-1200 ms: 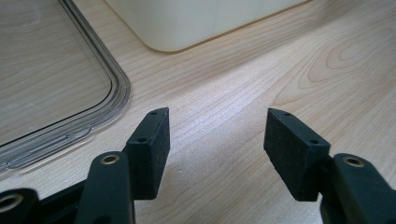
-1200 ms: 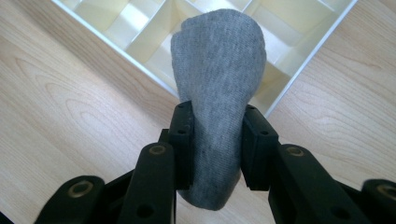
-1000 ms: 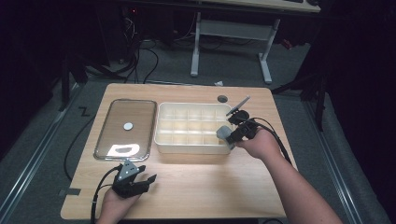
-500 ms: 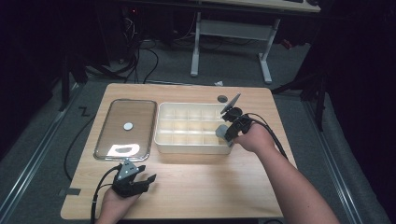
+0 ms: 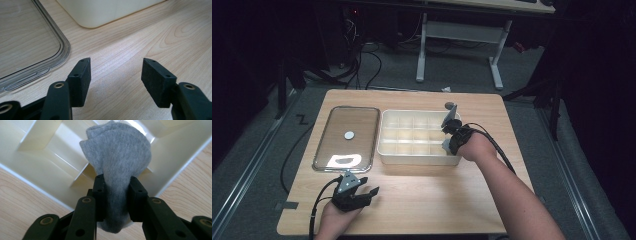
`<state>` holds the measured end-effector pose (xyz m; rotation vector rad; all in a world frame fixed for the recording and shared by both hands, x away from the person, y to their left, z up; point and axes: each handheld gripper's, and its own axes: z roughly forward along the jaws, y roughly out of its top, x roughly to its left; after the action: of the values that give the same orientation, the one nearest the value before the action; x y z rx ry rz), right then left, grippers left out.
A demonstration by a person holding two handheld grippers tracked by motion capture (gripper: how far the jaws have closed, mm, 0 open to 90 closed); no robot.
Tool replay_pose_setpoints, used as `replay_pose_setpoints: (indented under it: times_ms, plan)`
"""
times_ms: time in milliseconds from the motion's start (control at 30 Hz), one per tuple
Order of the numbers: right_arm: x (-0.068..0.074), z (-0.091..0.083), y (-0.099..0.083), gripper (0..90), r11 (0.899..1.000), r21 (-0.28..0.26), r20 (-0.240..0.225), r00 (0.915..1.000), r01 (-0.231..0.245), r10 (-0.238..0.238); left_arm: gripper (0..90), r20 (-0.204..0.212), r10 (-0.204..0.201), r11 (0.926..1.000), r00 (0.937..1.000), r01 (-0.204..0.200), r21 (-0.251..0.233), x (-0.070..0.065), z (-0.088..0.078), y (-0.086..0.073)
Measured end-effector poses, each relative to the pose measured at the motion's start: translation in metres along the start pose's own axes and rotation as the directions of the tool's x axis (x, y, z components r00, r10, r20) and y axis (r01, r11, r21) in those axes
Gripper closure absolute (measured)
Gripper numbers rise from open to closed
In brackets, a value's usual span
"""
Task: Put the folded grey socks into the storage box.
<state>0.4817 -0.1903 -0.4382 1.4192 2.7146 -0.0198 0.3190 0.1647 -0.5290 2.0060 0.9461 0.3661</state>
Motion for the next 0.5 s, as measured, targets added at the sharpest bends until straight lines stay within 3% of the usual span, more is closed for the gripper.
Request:
replay_pose_setpoints:
  times_ms: [233, 367, 500]
  plan:
    - [0.0, 0.014, 0.002, 73.7, 1.0, 0.02, -0.019, 0.9996, 0.021, -0.021, 41.6, 0.001, 0.0, 1.0, 1.0, 0.0, 0.002, -0.001, 0.001, 0.0]
    - [0.001, 0.022, 0.004, 73.8, 0.999, 0.042, -0.021, 0.9997, 0.01, -0.009, 41.5, 0.001, 0.0, 1.0, 1.0, 0.0, 0.003, 0.0, 0.001, 0.0]
    - [0.003, 0.022, 0.003, 72.5, 1.0, 0.023, -0.002, 0.9998, 0.021, -0.021, 41.5, 0.002, -0.001, 1.0, 1.0, 0.0, 0.008, 0.0, 0.001, 0.0]
